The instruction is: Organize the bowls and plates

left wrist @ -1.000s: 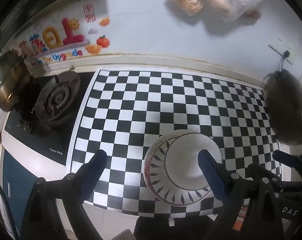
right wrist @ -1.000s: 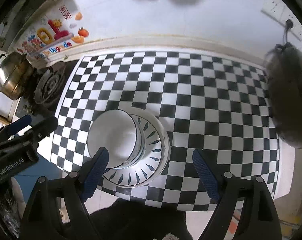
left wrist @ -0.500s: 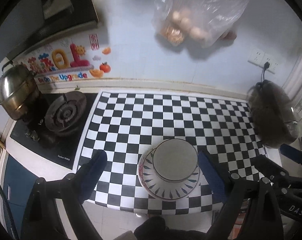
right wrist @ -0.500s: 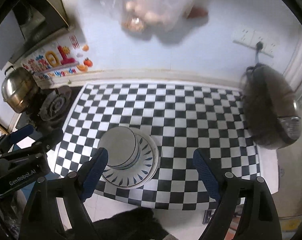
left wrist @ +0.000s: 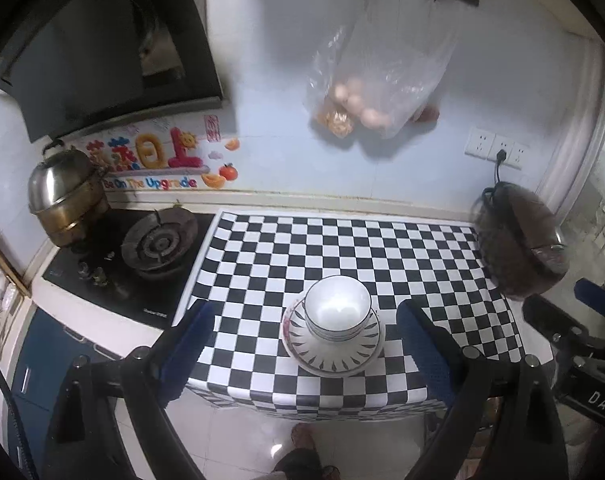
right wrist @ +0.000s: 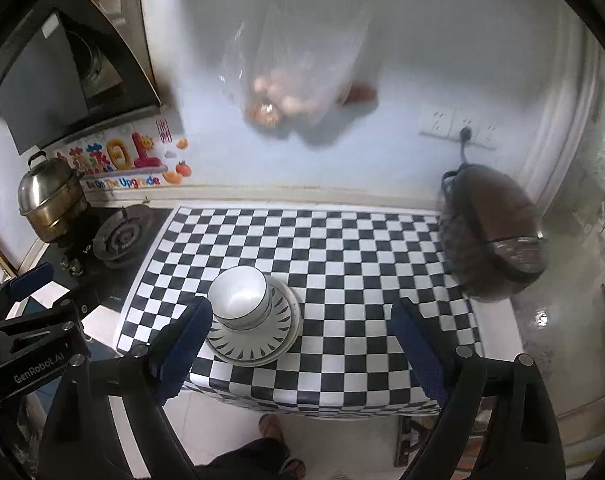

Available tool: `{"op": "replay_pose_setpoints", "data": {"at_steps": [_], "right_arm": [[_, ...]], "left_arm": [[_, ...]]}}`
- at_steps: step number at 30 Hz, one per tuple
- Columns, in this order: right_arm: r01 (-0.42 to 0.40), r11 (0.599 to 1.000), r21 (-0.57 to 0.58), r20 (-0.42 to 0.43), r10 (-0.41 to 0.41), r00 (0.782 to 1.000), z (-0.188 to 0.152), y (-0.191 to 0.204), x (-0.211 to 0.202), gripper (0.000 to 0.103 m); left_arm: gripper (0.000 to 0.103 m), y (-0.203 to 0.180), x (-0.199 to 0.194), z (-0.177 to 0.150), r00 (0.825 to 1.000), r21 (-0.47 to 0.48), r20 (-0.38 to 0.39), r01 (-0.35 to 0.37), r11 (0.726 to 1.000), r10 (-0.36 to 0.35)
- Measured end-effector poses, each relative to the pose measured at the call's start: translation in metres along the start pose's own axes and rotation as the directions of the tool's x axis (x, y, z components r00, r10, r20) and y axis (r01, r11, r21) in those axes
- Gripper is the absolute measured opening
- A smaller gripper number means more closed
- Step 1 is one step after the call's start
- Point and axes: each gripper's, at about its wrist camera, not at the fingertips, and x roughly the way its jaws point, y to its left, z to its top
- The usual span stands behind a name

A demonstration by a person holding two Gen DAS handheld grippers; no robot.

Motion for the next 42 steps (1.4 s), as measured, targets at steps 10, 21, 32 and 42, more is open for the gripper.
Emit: {"op": "replay_pose_setpoints", "data": {"at_steps": [10,21,32,42], "right_arm": [[0.058,0.998,0.021,0.077,-0.06,0.995,-0.023,0.019,-0.087,0.093],[0.135,0.988,0.076,0.093,-0.142,0.985,-0.061,0.066,-0.133,0.093],[0.17,0.979,0.111,0.077,-0.179,0.981,-0.081,0.092,-0.15,0.093],[0.176,0.979,0.107,0.071,-0.184,0.98,-0.082,0.094,-0.15,0.093]], "left_arm": [[0.093,0.018,-0.071,-0.021,0.999,0.035,0.051,-0.012,0.999,0.01],[0.093,0.054,-0.1,-0.045,0.997,0.081,0.061,0.049,0.995,-0.055],[0.093,0.075,-0.113,-0.055,0.996,0.099,0.064,0.063,0.993,-0.069],[0.093,0.08,-0.114,-0.056,0.996,0.094,0.061,0.062,0.994,-0.068]]}}
